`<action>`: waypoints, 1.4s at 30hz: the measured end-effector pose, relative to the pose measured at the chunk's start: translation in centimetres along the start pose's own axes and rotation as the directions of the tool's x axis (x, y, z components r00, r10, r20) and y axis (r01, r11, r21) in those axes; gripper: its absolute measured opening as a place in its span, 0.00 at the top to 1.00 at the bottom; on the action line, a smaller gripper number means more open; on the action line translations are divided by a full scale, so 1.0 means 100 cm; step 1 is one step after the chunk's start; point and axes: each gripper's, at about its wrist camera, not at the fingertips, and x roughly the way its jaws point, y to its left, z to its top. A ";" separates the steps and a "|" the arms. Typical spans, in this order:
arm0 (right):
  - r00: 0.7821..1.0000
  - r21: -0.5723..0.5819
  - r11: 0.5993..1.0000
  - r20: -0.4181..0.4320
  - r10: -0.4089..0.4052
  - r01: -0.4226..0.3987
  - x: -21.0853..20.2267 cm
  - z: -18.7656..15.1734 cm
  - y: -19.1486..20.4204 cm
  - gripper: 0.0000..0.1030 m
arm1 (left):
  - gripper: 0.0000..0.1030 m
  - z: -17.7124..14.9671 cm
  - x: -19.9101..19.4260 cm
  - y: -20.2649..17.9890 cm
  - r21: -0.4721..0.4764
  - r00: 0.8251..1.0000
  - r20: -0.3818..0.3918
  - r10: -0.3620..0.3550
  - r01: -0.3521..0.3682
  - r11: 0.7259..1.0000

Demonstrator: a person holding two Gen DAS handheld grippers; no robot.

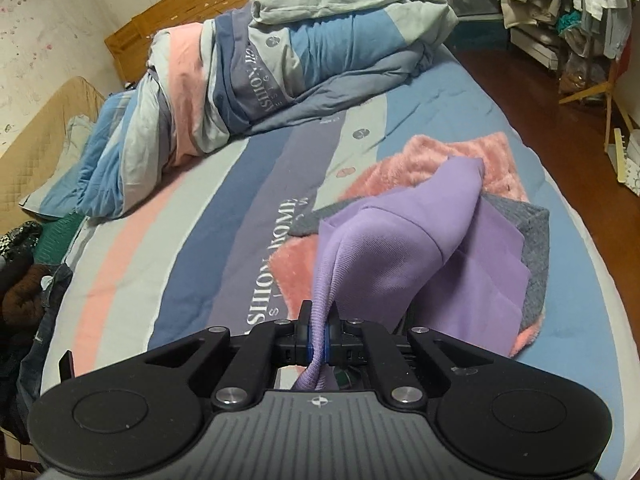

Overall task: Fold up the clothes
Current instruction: 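Grasp the sweatshirt hem with the right gripper while the left gripper grasps another hem edge, then lift the sweatshirt up with both grippers and shake it out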

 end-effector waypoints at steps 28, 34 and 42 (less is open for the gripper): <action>0.855 -0.225 0.859 0.149 0.497 -0.460 -0.074 0.076 0.102 0.96 | 0.84 0.084 -0.139 0.218 -0.544 0.933 0.069 0.352 -0.261 0.798; 0.776 -0.254 0.821 0.275 0.568 -0.511 -0.110 0.093 0.179 0.96 | 0.83 0.094 -0.238 0.319 -0.570 0.854 0.217 0.472 -0.281 0.772; 0.728 -0.223 0.813 0.364 0.582 -0.538 -0.137 0.065 0.276 0.96 | 0.83 0.060 -0.358 0.439 -0.515 0.773 0.327 0.544 -0.337 0.788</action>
